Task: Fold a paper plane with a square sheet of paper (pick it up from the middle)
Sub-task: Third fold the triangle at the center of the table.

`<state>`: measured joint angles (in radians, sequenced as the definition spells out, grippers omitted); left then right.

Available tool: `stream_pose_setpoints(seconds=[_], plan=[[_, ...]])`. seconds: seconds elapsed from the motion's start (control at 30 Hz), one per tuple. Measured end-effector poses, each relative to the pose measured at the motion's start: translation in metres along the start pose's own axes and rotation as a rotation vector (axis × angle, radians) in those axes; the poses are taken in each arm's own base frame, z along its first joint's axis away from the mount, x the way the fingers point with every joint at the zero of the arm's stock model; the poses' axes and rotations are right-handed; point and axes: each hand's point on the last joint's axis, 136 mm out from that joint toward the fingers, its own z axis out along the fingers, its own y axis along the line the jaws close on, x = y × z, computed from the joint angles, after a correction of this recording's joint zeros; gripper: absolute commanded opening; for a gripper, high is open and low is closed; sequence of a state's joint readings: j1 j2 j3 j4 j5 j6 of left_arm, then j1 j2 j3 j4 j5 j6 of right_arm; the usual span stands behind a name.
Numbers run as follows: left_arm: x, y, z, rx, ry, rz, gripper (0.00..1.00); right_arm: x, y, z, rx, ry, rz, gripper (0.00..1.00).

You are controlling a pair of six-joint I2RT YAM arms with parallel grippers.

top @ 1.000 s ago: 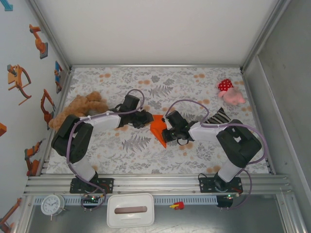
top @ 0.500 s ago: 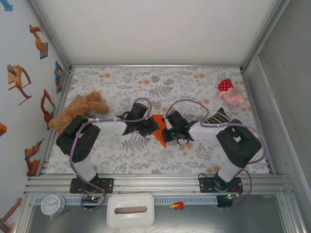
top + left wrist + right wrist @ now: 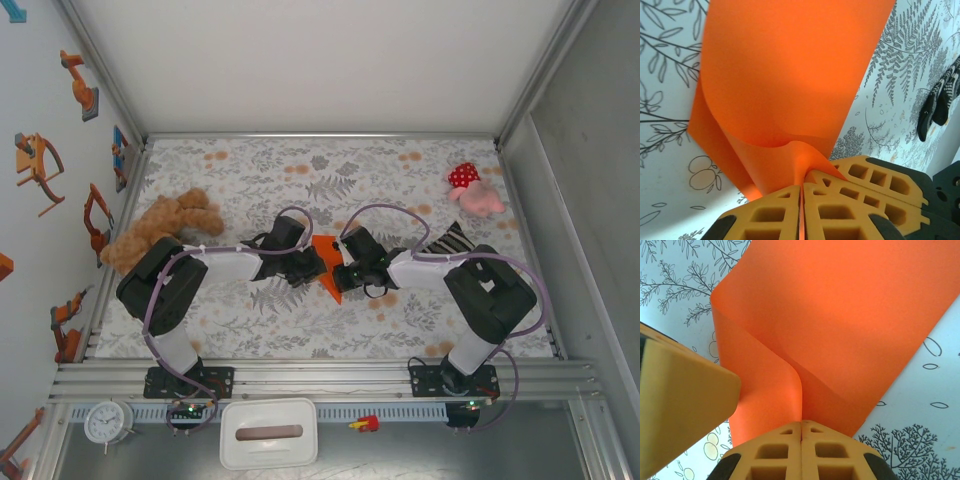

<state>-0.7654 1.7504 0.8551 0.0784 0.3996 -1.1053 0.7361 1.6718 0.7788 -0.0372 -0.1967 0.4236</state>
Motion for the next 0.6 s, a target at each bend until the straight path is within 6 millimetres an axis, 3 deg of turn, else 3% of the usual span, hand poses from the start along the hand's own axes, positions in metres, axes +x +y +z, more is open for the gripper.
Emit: stream_pose_setpoints(seconds=[0.33, 0.6], plan=[[0.002, 0.018, 0.006, -0.064, 0.006, -0.021, 0.11, 0.000, 0.000, 0.000, 0.000, 0.000, 0.001, 0.00], [0.002, 0.021, 0.007, -0.074, 0.007, -0.023, 0.11, 0.000, 0.000, 0.000, 0.000, 0.000, 0.001, 0.00]])
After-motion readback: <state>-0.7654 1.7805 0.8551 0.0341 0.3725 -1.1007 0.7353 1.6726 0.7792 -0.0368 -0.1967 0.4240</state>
